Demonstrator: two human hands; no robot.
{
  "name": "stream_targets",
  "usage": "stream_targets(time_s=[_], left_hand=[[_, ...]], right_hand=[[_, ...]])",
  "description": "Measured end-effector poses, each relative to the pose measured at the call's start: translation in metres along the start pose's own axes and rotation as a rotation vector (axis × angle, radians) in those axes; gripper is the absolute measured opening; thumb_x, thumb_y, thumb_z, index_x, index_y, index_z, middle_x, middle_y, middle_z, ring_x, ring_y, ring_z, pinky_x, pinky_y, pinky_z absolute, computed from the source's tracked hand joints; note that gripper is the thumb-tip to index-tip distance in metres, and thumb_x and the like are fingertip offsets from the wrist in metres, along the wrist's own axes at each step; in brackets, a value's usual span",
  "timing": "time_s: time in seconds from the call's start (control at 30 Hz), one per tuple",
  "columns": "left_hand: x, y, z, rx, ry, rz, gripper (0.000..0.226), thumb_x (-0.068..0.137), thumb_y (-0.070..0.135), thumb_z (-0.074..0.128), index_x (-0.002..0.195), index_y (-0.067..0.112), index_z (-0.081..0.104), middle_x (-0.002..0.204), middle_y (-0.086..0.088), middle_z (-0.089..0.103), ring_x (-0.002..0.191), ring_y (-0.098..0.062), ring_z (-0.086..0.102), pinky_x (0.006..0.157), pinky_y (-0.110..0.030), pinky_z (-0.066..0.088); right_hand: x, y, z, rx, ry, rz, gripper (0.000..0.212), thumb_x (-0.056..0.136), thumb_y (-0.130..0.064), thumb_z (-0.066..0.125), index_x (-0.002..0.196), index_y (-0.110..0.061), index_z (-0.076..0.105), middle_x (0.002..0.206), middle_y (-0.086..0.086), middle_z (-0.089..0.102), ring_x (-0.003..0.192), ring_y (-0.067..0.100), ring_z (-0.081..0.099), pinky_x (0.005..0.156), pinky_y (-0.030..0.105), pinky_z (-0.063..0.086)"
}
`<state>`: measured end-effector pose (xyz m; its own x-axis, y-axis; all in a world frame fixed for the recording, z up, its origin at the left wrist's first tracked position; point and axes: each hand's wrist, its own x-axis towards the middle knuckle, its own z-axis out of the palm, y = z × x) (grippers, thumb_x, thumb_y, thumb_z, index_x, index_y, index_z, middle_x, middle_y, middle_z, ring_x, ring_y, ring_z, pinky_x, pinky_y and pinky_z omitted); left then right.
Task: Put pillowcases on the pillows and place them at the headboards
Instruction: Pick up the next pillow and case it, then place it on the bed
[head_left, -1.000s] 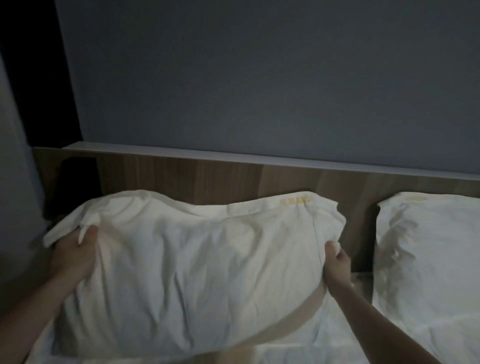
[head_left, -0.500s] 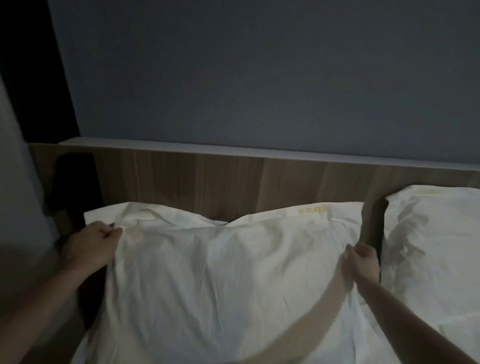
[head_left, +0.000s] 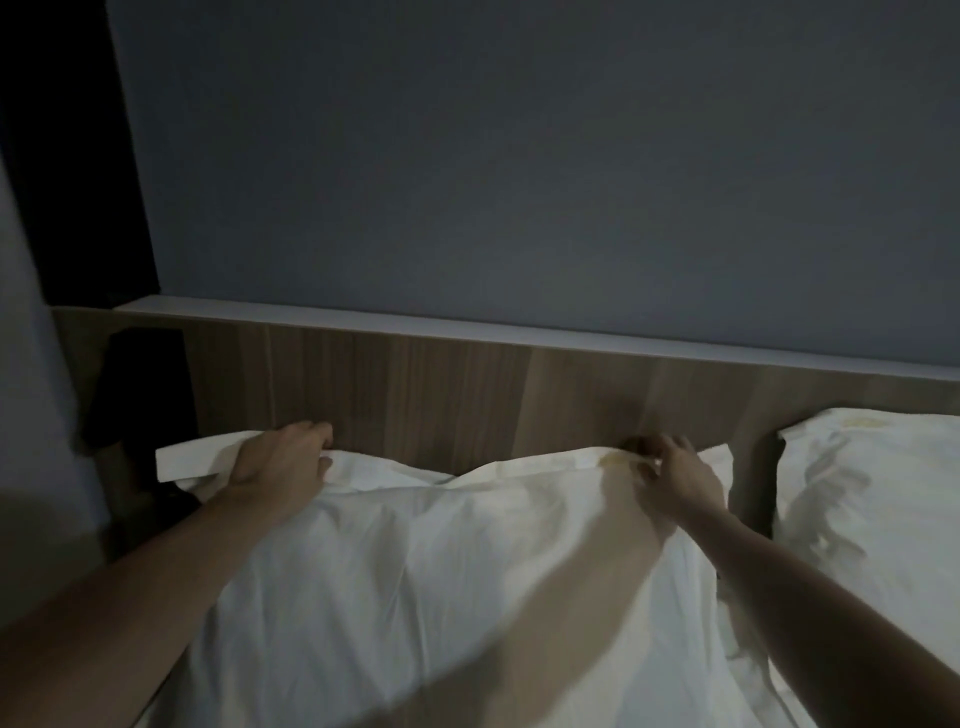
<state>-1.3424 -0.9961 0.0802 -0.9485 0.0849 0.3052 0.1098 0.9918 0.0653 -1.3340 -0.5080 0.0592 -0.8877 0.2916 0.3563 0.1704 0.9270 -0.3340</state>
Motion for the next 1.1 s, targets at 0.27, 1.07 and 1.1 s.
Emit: stream_targets(time_s=[0.27, 1.07, 1.1], left_hand=[[0.002, -0.02, -0.006, 0.151, -0.085, 0.08, 0.015, 0.094, 0.031, 0.059, 0.104, 0.033, 0.07, 0.115, 0.01, 0.067, 0.103, -0.018, 0.068, 0.083, -0.031, 0.053], [0.041, -0.016, -0.046, -0.272, 0.433, -0.226, 0.009, 0.098, 0.027, 0.062, 0.095, 0.019, 0.063, 0.111, -0.015, 0.067, 0.096, -0.049, 0.065, 0.079, -0.05, 0.053], [0.041, -0.014, -0.047, -0.271, 0.414, -0.22, 0.009, 0.096, 0.028, 0.063, 0.092, 0.02, 0.061, 0.11, -0.013, 0.066, 0.096, -0.047, 0.065, 0.08, -0.049, 0.054]], right_hand=[[0.01, 0.01, -0.001, 0.019, 0.145, 0.063, 0.029, 0.099, -0.033, 0.052, 0.115, -0.032, 0.077, 0.113, 0.006, 0.073, 0.1, 0.034, 0.069, 0.076, 0.037, 0.051], [0.044, -0.013, -0.019, 0.185, 0.458, 0.045, 0.03, 0.099, -0.02, 0.051, 0.11, -0.019, 0.078, 0.107, 0.008, 0.07, 0.097, 0.033, 0.064, 0.071, 0.032, 0.039], [0.044, -0.012, -0.015, 0.192, 0.427, 0.072, 0.029, 0.099, -0.019, 0.049, 0.108, -0.018, 0.077, 0.107, 0.009, 0.069, 0.097, 0.034, 0.064, 0.07, 0.032, 0.037]])
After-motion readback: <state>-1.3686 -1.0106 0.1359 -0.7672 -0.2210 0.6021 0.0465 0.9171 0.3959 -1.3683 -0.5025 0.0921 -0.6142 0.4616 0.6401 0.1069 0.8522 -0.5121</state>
